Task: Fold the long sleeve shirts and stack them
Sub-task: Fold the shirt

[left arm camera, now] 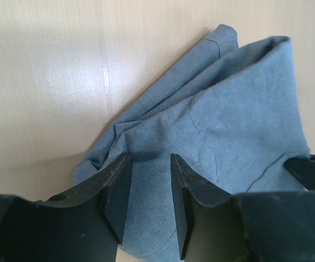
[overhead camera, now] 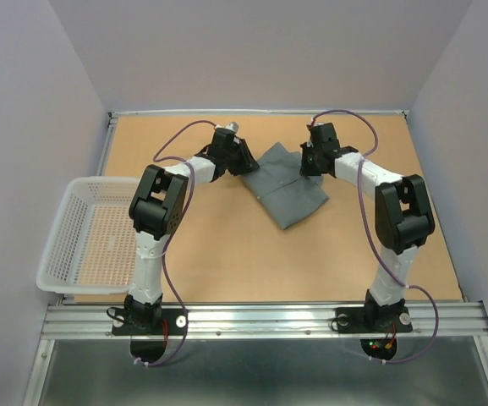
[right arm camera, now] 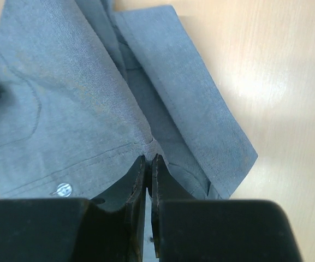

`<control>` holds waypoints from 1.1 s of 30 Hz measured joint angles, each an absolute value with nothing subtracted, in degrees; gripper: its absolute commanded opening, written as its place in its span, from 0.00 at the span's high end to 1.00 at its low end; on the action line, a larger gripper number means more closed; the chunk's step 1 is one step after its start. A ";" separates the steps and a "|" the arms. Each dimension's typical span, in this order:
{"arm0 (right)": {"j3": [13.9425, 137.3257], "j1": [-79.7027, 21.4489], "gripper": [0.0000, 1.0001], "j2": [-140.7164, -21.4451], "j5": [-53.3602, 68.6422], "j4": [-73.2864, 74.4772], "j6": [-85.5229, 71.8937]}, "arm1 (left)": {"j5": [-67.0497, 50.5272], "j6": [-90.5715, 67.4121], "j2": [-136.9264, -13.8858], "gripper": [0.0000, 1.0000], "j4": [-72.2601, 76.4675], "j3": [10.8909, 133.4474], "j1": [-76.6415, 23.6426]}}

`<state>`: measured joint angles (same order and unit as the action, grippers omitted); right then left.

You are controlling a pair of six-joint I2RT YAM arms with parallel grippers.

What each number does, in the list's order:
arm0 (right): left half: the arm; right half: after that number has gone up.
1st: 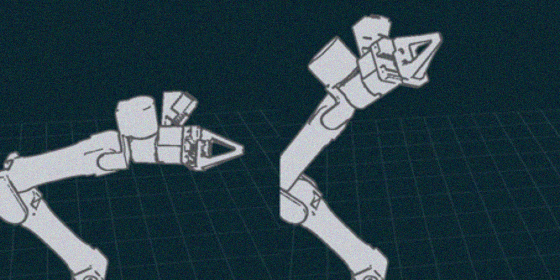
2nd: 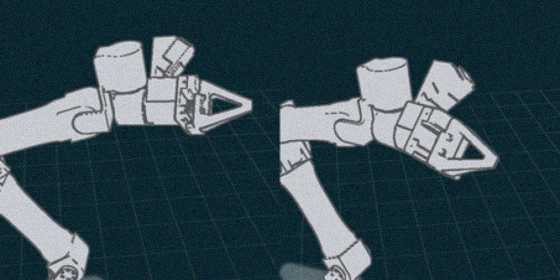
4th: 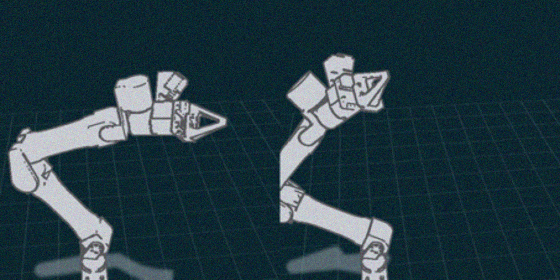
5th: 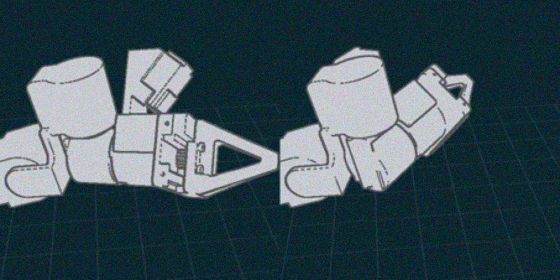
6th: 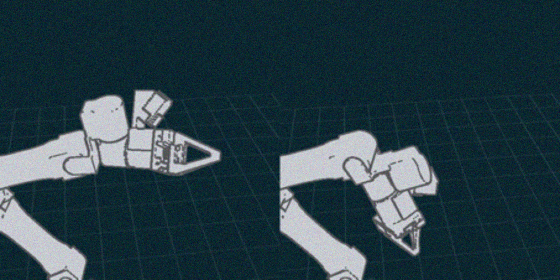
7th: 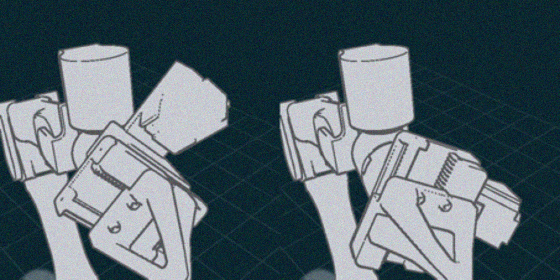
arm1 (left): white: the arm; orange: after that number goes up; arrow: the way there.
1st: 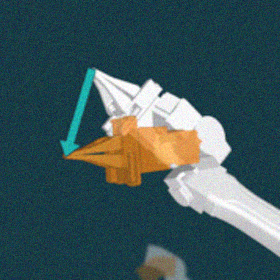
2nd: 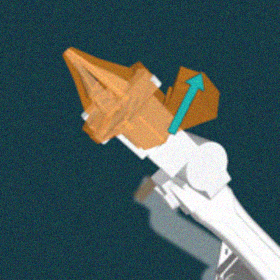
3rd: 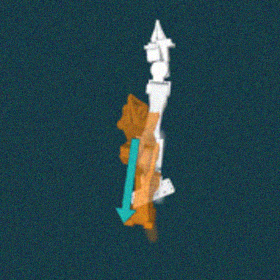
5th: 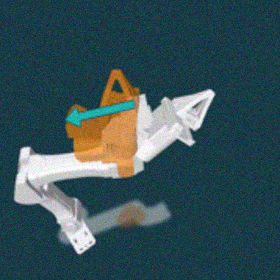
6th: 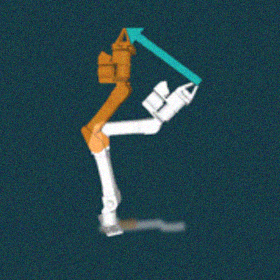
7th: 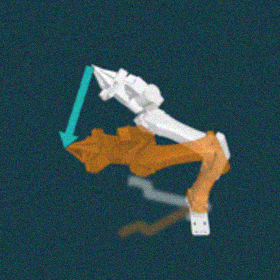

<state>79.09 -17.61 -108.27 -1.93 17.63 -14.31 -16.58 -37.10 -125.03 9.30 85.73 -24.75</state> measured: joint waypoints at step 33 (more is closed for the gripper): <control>52.45 -17.91 0.53 -93.36 31.07 -8.27 -44.03 | -22.28 -32.16 -103.24 0.56 7.01 76.95 -27.68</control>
<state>52.45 -17.91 -93.36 31.07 -8.27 -44.03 -22.28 -32.16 -103.24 7.01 76.95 -27.68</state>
